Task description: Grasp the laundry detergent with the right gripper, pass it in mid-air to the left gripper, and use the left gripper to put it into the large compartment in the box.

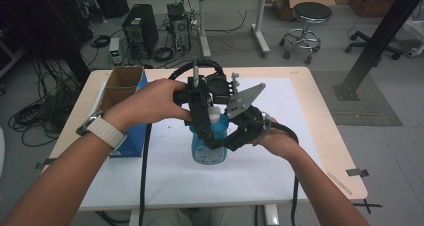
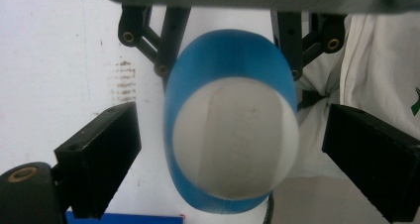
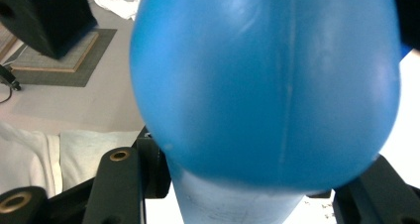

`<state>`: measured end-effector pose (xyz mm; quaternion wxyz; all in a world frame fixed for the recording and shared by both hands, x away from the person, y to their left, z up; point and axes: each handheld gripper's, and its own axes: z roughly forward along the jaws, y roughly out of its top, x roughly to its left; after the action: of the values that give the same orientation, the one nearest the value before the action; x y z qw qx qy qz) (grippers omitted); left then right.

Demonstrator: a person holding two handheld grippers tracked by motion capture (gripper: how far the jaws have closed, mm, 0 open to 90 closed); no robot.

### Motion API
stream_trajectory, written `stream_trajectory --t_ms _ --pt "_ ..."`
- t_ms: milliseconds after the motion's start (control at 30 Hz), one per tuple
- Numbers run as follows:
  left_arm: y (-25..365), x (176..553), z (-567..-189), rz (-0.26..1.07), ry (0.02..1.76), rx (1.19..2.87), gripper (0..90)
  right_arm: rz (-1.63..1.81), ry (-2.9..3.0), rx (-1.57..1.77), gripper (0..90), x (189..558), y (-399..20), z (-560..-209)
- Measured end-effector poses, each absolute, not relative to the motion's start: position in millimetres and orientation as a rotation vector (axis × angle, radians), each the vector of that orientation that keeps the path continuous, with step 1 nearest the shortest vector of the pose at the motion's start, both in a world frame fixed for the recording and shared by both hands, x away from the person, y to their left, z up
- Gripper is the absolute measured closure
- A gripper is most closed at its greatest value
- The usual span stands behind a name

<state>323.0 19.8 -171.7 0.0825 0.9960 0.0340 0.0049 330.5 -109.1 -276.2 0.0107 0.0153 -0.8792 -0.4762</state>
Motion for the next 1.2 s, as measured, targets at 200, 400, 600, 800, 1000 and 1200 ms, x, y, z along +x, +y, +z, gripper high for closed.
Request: stream_trajectory --t_ms 200,400,600,800,1000,1200 --pt "16.2 324.0 -174.6 0.002 0.089 2.984 13.2 -1.497 -2.752 0.049 44.2 330.5 -111.4 -275.1" --pt "13.8 323.6 -177.6 -0.005 0.077 2.989 16.6 -1.502 -2.756 0.058 44.2 330.1 -112.2 -273.8" --pt "13.9 323.5 -178.4 -0.006 0.072 2.987 20.4 -1.499 -2.754 0.058 44.2 329.8 -112.5 -273.1" --pt "14.6 322.6 -178.5 -0.012 0.068 2.981 24.2 -1.492 -2.756 0.059 44.2 329.5 -112.3 -273.5" --pt "14.5 321.9 -178.6 -0.016 0.061 2.977 26.8 -1.492 -2.756 0.058 44.1 329.4 -112.5 -273.8" --pt "14.8 322.1 -178.5 -0.015 0.052 2.979 28.9 -1.488 -2.757 0.061 44.2 329.1 -112.4 -274.2"
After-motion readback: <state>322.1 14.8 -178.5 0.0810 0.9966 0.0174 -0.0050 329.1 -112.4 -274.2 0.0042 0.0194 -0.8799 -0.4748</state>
